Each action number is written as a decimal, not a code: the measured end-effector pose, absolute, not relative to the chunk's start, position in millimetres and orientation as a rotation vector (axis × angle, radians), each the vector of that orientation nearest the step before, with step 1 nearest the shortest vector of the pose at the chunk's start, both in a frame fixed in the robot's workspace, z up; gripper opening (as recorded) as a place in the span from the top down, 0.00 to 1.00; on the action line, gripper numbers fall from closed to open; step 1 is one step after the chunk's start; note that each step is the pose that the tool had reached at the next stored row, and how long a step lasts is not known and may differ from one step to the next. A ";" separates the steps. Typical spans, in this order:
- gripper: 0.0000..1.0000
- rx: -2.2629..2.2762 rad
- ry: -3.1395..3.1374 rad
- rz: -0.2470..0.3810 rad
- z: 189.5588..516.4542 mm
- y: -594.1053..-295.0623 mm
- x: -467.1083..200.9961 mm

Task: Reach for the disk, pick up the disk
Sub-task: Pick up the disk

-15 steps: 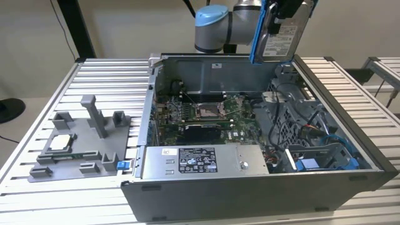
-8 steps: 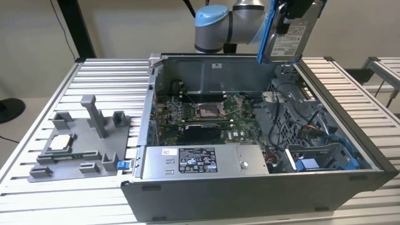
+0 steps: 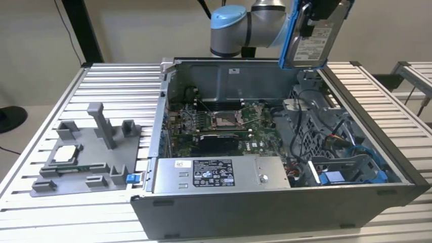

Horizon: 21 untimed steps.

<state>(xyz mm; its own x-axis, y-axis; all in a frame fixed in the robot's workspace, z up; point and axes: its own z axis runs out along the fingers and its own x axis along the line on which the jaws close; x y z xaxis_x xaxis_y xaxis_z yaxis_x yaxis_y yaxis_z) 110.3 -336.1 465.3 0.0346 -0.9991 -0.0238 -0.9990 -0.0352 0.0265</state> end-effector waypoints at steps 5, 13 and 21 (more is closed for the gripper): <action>1.00 2.258 -2.180 -0.056 465.3 -336.1 111.6; 1.00 2.258 -2.180 -0.056 465.3 -336.1 113.4; 1.00 2.258 -2.180 -0.056 465.3 -343.9 113.4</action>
